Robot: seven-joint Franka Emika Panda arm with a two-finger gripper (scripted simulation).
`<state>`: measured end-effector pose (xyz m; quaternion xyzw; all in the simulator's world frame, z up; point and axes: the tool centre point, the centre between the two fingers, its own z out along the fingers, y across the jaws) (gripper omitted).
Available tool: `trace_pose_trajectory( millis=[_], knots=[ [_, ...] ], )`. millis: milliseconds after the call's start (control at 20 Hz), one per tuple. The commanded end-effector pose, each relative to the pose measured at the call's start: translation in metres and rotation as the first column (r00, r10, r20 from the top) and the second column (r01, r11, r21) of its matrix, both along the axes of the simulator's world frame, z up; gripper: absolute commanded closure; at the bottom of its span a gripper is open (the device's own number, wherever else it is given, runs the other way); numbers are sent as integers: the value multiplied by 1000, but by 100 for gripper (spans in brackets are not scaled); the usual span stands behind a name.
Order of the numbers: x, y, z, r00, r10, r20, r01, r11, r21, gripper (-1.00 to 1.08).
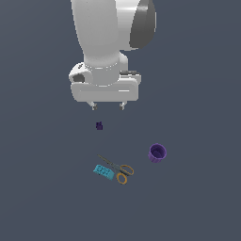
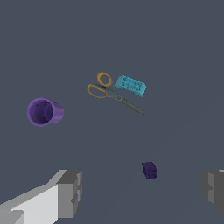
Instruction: Pick up a designated object from a clutter of objects.
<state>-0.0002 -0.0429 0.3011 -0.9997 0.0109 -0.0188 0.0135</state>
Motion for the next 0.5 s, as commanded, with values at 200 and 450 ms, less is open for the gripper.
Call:
trace_pose_trajectory(
  millis=[200,450],
  knots=[
    [-9,-19,-44,1000,24,-6,-24,1000,-9,-92],
    [-25,-38,-91,999,52,-13,-52,999,-17,-92]
  ],
)
